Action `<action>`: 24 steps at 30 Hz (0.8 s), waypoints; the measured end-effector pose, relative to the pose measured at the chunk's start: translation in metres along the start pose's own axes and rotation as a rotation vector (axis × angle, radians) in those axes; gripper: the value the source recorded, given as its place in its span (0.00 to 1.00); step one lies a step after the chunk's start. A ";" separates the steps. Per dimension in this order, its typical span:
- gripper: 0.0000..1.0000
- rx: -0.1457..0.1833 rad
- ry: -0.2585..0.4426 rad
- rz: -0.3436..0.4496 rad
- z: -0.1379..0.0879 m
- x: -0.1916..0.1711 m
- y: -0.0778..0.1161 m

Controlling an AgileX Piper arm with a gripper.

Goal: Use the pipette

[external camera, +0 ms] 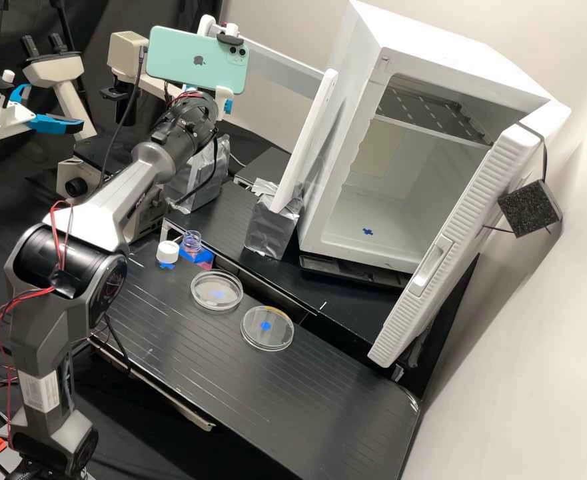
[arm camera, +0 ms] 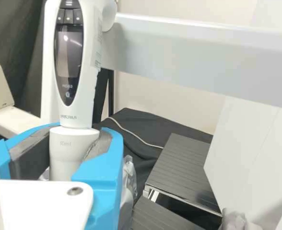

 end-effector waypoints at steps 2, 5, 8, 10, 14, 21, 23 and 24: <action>0.00 -0.001 0.013 0.005 0.001 -0.001 0.002; 0.00 0.000 0.047 0.032 0.005 -0.008 0.006; 0.00 0.013 0.100 0.078 0.005 -0.024 0.012; 0.00 -0.002 0.135 0.123 0.002 -0.038 0.018; 0.00 0.021 0.190 0.224 -0.009 -0.063 0.032; 0.00 0.025 0.155 0.232 -0.015 -0.057 0.037; 0.00 0.000 0.118 0.209 -0.012 -0.046 0.036; 0.00 -0.002 0.101 0.197 -0.010 -0.040 0.035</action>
